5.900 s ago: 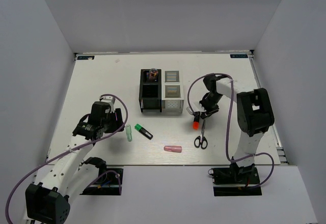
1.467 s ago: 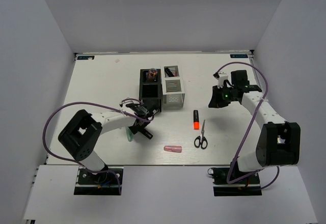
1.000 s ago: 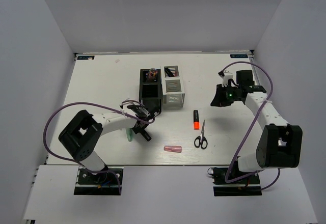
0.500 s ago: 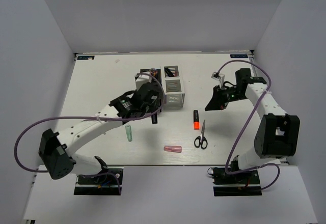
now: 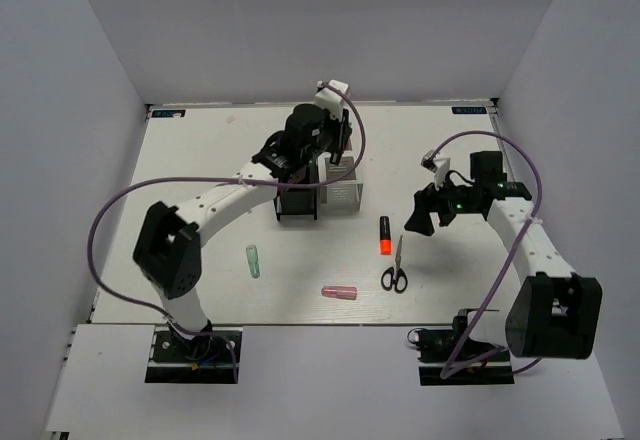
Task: Sort the stationery into containers
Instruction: Place the pen in the storage box.
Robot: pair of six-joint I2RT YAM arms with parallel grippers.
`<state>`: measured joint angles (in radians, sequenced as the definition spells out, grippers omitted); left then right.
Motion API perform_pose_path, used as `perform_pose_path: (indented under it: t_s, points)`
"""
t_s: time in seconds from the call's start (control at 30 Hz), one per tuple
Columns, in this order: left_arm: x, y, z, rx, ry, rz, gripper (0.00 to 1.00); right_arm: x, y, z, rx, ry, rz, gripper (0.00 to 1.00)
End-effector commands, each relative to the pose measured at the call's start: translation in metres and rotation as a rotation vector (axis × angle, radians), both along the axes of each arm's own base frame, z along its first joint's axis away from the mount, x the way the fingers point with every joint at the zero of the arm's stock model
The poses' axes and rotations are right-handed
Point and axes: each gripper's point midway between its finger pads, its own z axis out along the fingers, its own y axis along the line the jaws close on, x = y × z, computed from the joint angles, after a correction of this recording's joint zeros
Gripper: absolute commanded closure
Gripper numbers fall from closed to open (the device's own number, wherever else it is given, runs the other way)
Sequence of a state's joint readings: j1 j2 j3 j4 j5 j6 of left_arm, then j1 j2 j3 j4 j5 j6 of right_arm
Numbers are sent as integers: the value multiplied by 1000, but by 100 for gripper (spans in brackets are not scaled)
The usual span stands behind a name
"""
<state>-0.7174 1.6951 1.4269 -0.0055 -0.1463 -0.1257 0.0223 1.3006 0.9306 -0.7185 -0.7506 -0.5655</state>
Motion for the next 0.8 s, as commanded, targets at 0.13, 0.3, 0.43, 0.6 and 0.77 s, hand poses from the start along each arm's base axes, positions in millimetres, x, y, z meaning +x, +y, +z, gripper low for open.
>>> perform_pose_path:
  t_s: [0.13, 0.3, 0.43, 0.6, 0.77]
  points:
    - [64, -16, 39, -151, -163, -36, 100, 53, -32, 19, -115, -332, -245, 10]
    - [95, -13, 19, -193, -178, -1, 100, 45, -22, 17, -61, -311, -217, 10]
    - [115, -7, 9, -224, -164, 34, 100, 42, -20, 12, -46, -301, -203, 10]
    - [124, -3, 0, -235, -165, 46, 100, 41, -17, 9, -34, -296, -189, 10]
    - [121, -3, -28, -241, -138, 36, 100, 39, -15, 6, -25, -288, -172, 10]
